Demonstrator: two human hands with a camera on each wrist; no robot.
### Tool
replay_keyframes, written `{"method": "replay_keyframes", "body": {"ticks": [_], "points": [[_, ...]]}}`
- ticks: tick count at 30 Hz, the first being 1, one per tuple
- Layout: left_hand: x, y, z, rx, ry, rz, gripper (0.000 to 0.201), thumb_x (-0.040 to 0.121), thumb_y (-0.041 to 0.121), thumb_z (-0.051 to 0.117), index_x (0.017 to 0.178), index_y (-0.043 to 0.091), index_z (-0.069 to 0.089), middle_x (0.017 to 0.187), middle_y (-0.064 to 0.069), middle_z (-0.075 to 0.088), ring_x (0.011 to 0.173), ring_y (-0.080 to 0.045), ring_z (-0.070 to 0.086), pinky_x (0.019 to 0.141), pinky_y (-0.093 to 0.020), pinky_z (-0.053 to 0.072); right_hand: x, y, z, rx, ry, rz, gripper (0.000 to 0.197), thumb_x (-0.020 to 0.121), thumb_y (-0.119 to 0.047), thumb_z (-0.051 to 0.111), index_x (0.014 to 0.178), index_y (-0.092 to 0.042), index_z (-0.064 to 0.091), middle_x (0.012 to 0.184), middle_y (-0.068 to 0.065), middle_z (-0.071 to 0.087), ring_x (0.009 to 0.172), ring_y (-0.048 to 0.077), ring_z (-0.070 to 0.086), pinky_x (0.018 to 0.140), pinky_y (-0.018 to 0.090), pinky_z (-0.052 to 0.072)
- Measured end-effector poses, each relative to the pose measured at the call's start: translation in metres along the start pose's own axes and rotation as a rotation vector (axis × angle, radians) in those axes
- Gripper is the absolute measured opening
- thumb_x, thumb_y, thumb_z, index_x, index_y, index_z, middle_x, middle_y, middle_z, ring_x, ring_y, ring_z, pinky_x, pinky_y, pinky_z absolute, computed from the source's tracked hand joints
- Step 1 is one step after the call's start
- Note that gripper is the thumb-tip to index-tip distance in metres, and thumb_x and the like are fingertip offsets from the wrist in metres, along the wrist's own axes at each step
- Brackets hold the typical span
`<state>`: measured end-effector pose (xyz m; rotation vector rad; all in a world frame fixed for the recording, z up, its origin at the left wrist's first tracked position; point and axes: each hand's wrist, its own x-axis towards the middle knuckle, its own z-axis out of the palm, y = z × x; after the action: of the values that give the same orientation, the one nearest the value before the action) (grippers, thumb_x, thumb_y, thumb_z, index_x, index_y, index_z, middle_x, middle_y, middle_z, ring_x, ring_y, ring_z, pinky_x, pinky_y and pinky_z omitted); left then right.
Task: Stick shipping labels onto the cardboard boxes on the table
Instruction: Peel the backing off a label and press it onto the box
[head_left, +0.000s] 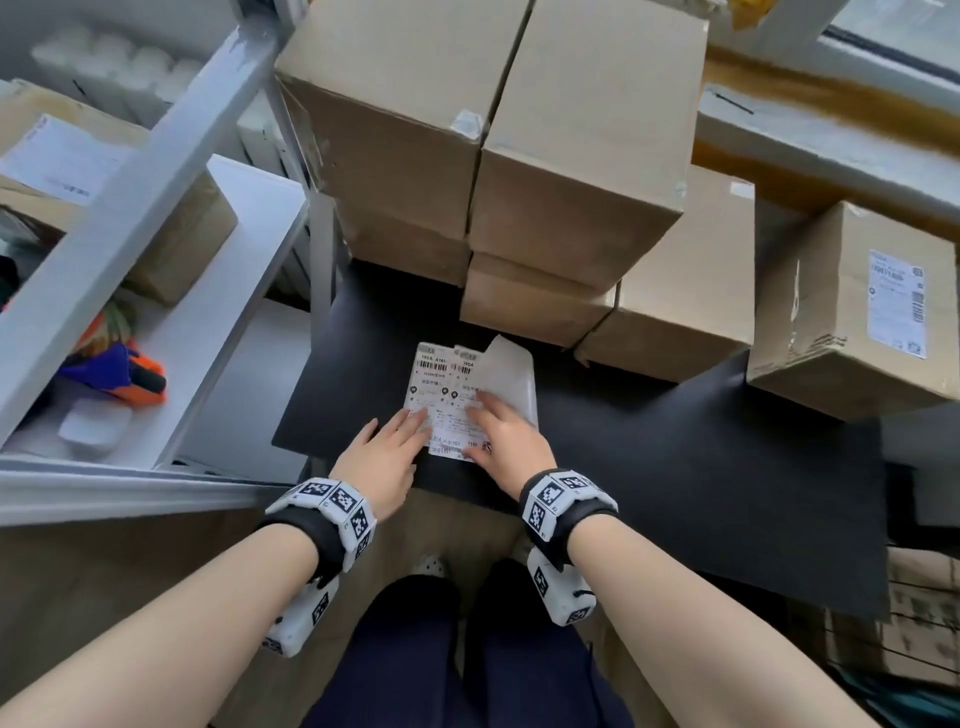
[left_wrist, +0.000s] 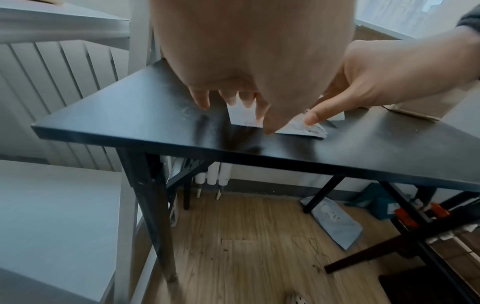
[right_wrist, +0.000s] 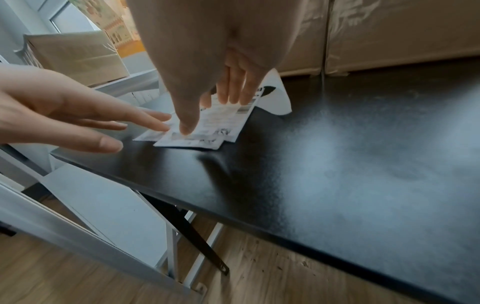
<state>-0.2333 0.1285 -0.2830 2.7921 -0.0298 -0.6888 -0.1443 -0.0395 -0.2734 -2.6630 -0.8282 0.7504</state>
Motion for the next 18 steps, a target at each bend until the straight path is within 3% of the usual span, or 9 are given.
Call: {"method": "replay_keyframes", "body": {"ticks": [6,13,18], "points": [[0.005,0.006,0.003,-0.058,0.078,0.069,0.053,0.093,0.011,0.04,0.144,0.016,0.03,0.158,0.0,0.014,0.146,-0.018,0.012,0.118,-0.038,0.009,0.004,0.006,0.008,0.014,0.022,0.011,0.055,0.09,-0.029,0.058,0.14,-0.017,0.04,0.156,0.002,0.023,0.14,0.023,0.028,0.113,0.039,0.03],[0.014,0.014,0.001,-0.037,0.045,0.02,0.055,0.094,0.014,0.035,0.147,0.017,0.02,0.159,0.001,0.009,0.147,-0.014,0.008,0.119,-0.033,0.007,0.003,0.012,0.007,-0.024,0.024,-0.046,0.054,0.091,-0.031,0.056,0.14,-0.012,0.041,0.155,0.006,0.025,0.141,0.023,0.027,0.113,0.035,0.028],[0.018,0.021,0.001,-0.049,0.071,0.021,0.054,0.094,0.014,0.037,0.146,0.014,0.023,0.159,-0.003,0.011,0.146,-0.017,0.009,0.12,-0.032,0.009,0.001,0.015,0.006,0.039,0.022,-0.037,0.051,0.094,-0.031,0.052,0.14,-0.012,0.041,0.156,0.004,0.024,0.143,0.022,0.024,0.115,0.036,0.026]]}}
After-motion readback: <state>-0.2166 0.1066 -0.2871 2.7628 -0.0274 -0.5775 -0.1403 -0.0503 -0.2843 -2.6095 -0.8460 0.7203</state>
